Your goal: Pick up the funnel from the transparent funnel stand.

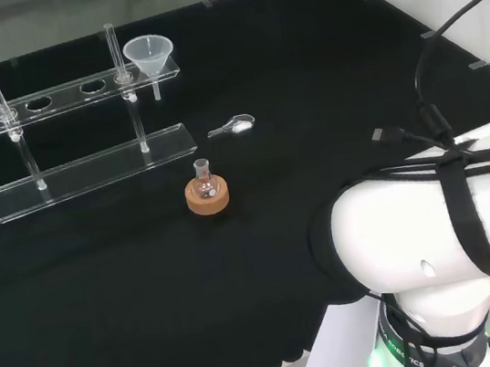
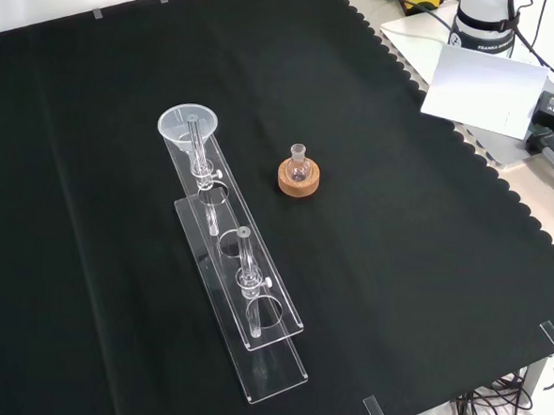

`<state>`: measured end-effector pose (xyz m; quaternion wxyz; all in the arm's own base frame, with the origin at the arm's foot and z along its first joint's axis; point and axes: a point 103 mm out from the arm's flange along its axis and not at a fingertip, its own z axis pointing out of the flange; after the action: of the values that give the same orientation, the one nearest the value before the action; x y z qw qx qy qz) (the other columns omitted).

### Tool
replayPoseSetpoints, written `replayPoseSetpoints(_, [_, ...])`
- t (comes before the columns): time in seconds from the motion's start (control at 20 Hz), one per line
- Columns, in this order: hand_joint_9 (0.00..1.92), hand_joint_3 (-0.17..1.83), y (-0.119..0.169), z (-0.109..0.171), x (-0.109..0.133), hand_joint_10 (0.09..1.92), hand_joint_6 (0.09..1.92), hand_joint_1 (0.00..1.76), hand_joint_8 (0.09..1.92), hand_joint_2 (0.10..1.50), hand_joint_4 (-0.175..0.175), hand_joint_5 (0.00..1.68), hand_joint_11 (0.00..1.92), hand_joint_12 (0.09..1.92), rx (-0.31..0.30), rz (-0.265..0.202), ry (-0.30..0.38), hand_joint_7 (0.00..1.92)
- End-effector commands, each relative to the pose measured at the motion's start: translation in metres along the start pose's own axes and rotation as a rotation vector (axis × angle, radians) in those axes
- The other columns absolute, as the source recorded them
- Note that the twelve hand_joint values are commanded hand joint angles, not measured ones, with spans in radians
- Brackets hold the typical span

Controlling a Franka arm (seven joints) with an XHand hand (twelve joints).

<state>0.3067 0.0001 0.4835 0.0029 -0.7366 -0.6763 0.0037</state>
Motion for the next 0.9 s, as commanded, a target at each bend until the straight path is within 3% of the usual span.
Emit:
replayPoseSetpoints(0.05, [0.08,0.57,-0.001,0.0,0.003,0.61,0.25,0.02,0.29,1.11,0.034,0.11,0.05,1.3,-0.011,-0.011,-0.014,0.01])
replayPoseSetpoints(0.25, [0.08,0.41,-0.001,0.0,0.003,0.61,0.09,0.0,0.3,1.2,0.035,0.17,0.01,1.36,-0.018,-0.018,0.008,0.0])
replayPoseSetpoints(0.4, [0.09,0.38,0.002,0.002,0.0,0.61,0.09,0.0,0.3,1.21,0.034,0.19,0.01,1.36,-0.008,0.013,0.008,0.0])
replayPoseSetpoints(0.9, [0.1,0.35,0.019,0.017,0.0,0.61,0.09,0.0,0.33,1.23,0.032,0.21,0.01,1.37,0.002,0.05,-0.002,0.0])
